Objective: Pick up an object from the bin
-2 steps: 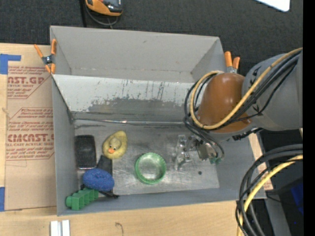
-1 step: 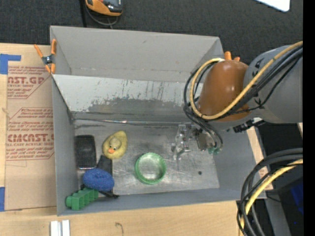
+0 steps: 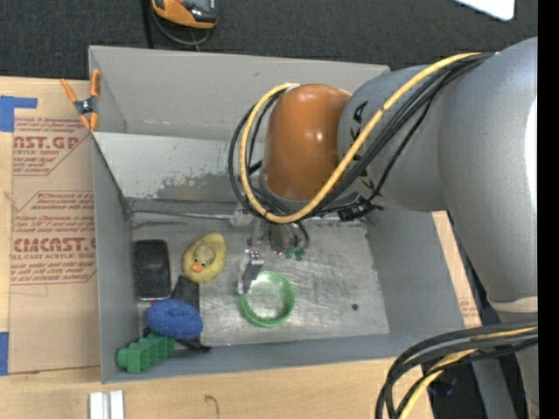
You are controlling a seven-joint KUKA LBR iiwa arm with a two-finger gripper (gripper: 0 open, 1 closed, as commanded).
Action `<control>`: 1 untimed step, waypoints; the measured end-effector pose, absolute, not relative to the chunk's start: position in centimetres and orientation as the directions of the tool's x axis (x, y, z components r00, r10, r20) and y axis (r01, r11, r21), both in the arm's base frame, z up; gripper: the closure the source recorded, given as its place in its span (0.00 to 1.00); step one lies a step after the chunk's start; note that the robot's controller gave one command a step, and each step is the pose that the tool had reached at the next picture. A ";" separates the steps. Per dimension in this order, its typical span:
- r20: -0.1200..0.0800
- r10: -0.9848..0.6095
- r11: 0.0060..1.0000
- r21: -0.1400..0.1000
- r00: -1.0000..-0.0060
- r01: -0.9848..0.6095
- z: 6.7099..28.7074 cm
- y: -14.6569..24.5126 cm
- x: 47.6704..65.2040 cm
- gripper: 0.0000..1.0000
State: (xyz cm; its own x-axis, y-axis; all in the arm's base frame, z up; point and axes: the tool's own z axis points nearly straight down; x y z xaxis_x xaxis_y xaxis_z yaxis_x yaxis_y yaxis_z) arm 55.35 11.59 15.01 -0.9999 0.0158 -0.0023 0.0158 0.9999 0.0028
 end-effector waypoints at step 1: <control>-0.002 0.019 1.000 0.002 -1.000 0.019 15.0 11.4 55.4 0.00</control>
Offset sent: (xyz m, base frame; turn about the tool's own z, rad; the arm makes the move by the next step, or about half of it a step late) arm 0.0303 0.0369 -0.0801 -0.1094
